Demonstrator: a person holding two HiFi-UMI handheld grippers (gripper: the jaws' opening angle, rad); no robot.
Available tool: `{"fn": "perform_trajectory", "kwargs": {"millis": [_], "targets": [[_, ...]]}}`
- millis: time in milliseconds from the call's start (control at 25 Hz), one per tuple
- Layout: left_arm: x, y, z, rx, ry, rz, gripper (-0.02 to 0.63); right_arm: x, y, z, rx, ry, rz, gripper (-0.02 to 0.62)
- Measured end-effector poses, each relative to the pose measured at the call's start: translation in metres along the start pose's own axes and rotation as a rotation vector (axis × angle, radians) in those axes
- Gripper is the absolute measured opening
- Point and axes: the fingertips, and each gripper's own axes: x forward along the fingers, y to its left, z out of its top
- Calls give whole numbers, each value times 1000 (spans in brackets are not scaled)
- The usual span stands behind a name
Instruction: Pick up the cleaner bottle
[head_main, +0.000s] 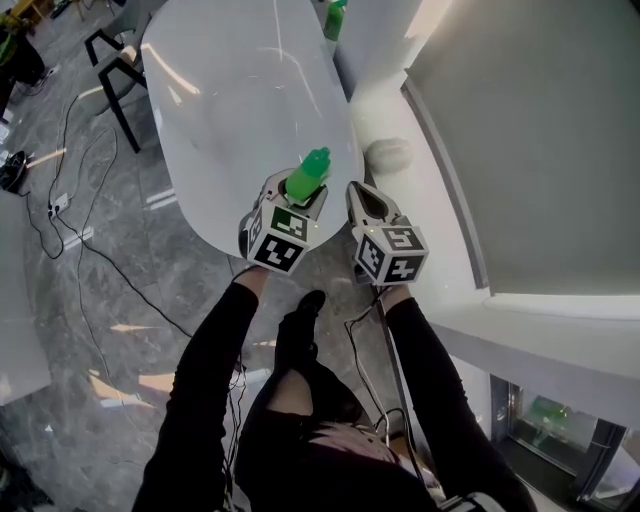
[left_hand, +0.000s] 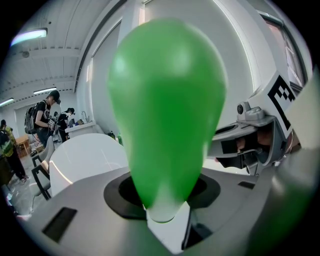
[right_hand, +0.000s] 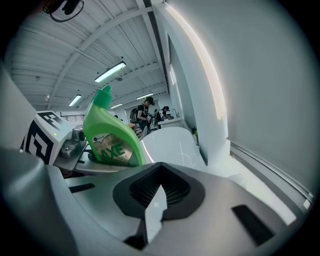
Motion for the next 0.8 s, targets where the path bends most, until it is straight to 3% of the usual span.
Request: {"fn": "perform_trajectory", "kwargs": {"millis": [800], "targets": [[-4, 11, -5, -14, 6, 18, 193, 9, 7, -4, -23, 16, 14, 0]]}}
